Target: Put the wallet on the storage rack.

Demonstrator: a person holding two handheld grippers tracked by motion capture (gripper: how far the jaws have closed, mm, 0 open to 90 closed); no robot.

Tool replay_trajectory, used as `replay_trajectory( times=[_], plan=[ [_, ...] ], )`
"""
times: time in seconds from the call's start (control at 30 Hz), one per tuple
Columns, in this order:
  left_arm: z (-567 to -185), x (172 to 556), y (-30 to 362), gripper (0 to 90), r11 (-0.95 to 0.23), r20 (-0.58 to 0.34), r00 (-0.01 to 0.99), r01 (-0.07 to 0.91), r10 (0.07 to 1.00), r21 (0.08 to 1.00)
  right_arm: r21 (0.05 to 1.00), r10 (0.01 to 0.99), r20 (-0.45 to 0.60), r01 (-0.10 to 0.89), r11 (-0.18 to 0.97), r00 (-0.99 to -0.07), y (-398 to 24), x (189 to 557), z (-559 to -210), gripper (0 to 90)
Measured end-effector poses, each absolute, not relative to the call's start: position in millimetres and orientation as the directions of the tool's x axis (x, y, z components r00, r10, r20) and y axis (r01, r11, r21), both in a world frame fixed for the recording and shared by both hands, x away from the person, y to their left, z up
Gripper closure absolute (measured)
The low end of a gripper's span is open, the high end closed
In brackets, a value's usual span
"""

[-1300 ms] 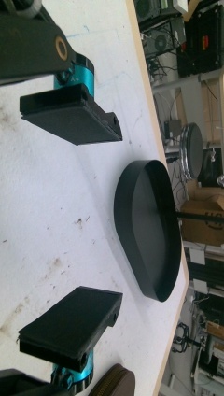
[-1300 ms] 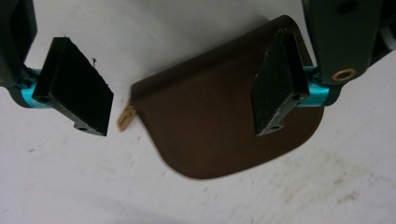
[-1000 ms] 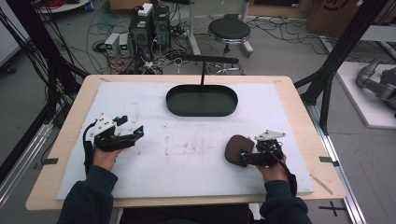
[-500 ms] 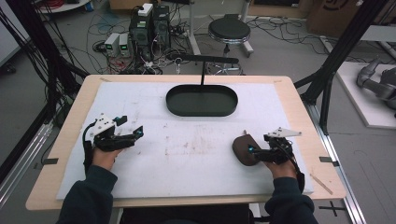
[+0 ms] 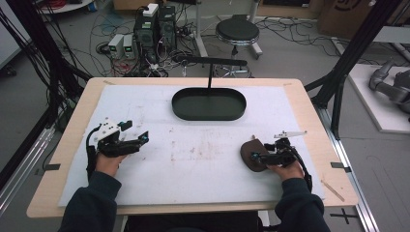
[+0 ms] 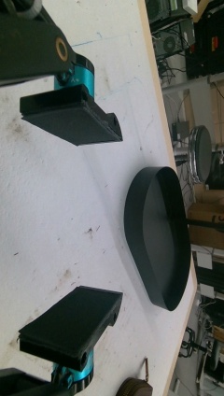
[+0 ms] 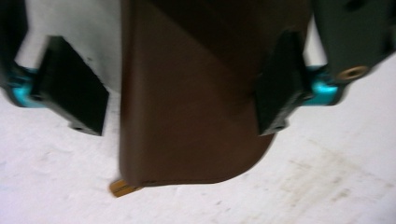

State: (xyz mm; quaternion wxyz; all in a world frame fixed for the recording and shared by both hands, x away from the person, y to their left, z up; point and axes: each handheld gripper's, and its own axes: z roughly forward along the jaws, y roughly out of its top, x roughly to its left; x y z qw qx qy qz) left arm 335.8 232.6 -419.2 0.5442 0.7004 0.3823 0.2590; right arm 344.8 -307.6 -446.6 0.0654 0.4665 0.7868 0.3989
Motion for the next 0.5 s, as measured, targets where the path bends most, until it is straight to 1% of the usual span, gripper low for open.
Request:
replay_trajectory(
  times=[0.03, 0.07, 0.1, 0.23, 0.3, 0.33, 0.4, 0.43, 0.5],
  plan=[
    [-419.2, 335.8, 232.6, 19.7, -0.115, -0.053, 0.573, 0.254, 0.817, 0.96, 0.689, 0.786, 0.269, 0.682, 0.247, -0.556, -307.6, 344.8, -446.6, 23.1],
    [-419.6, 336.2, 232.3, 19.8, -0.118, -0.053, 0.574, 0.257, 0.817, 0.959, 0.68, 0.772, 0.299, 0.693, 0.239, -0.56, -309.0, 344.8, -445.8, 27.4],
    [-419.8, 336.2, 231.7, 19.8, -0.116, -0.055, 0.573, 0.259, 0.818, 0.959, 0.675, 0.773, 0.304, 0.698, 0.238, -0.557, -308.8, 344.7, -445.1, 28.9],
    [-420.2, 336.2, 230.8, 20.2, -0.12, -0.055, 0.577, 0.261, 0.815, 0.958, 0.669, 0.783, 0.267, 0.693, 0.268, -0.561, -304.6, 343.4, -438.2, 35.4],
    [-420.1, 336.0, 231.1, 20.3, -0.123, -0.054, 0.577, 0.264, 0.815, 0.957, 0.692, 0.787, 0.242, 0.669, 0.269, -0.567, -305.4, 341.5, -433.0, 48.7],
    [-420.1, 336.0, 231.1, 20.3, -0.123, -0.054, 0.577, 0.264, 0.815, 0.957, 0.692, 0.787, 0.242, 0.669, 0.269, -0.567, -305.4, 341.5, -433.0, 48.7],
    [-420.1, 335.1, 232.4, 20.5, -0.124, -0.053, 0.576, 0.264, 0.816, 0.956, 0.717, 0.783, 0.241, 0.648, 0.255, -0.574, -308.1, 339.2, -425.8, 58.8],
    [-420.1, 335.1, 232.4, 20.7, -0.124, -0.053, 0.576, 0.264, 0.816, 0.956, 0.717, 0.783, 0.241, 0.648, 0.255, -0.574, -308.1, 339.2, -425.8, 58.8],
    [-420.6, 334.8, 233.4, 21.0, -0.12, -0.057, 0.575, 0.265, 0.816, 0.957, 0.735, 0.778, 0.213, 0.622, 0.27, -0.591, -306.5, 337.2, -420.9, 63.4]
  ],
)
